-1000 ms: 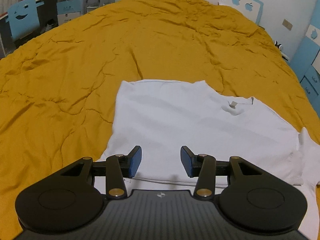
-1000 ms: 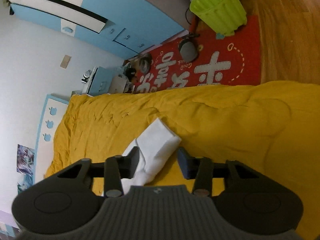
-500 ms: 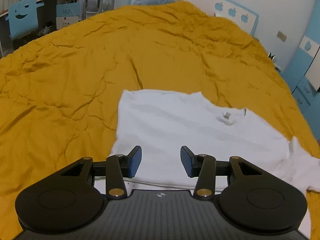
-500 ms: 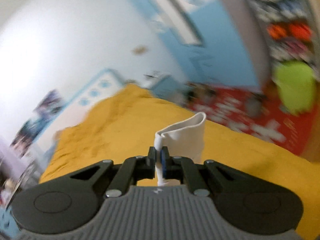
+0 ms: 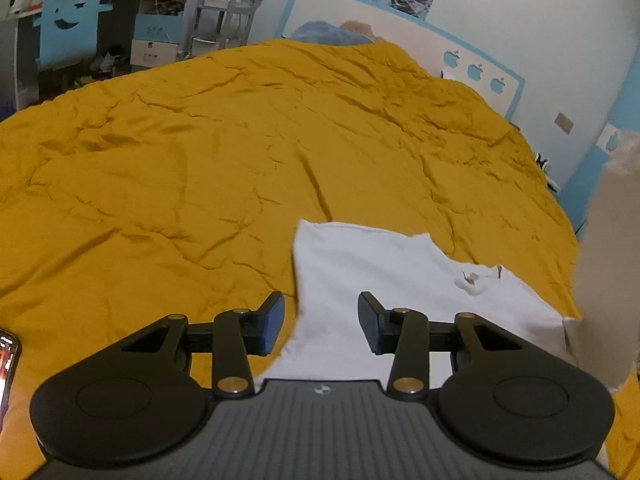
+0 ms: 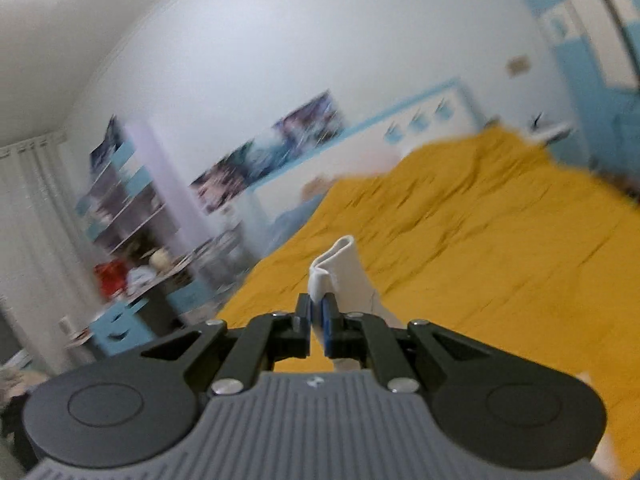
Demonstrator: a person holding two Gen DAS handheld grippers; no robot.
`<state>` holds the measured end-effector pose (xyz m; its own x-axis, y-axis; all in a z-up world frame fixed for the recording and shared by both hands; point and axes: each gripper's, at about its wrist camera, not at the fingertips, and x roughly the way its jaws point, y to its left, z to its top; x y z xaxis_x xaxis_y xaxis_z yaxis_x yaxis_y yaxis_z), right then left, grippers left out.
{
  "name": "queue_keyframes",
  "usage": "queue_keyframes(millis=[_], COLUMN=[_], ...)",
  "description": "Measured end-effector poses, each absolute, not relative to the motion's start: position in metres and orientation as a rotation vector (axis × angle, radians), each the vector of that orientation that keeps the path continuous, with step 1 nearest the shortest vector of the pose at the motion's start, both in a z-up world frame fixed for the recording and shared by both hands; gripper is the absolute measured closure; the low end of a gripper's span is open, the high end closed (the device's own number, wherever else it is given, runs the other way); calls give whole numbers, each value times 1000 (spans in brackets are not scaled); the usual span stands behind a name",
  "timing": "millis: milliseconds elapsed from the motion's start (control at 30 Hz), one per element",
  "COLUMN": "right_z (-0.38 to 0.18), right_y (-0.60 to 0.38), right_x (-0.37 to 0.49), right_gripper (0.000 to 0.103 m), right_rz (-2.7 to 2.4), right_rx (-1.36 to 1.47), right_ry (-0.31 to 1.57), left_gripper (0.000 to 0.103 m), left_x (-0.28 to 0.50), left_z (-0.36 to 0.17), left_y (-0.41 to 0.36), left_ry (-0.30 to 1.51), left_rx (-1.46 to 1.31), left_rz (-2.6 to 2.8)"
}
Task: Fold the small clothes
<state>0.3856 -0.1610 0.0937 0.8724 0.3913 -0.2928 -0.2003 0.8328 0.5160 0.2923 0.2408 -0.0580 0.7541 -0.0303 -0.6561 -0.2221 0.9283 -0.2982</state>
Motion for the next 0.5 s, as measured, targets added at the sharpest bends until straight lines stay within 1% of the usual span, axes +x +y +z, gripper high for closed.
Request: queue_keyframes(millis=[67,200,367,467,500], right_z=[71,6,-84,-122,-130], right_y=[-118,-38,23,35,39], right_x=[394,402,401,396,395], right_gripper=[103,103,102,93,84], right_rz=[342,374,426,499,528], right_rx=[480,444,390,402,403], right_ry=[445,581,817,931,957], left_gripper=[57,57,57,56,54], left_x=[293,295,299,303,304], left_z=[-62,-74,-93,-100,-102], left_y=[248,259,266,268,269], left_ry=[716,731,742,743,736], left_rx=[-382,-407,-466,-497,-513], left_rz=[108,97,53,30,20])
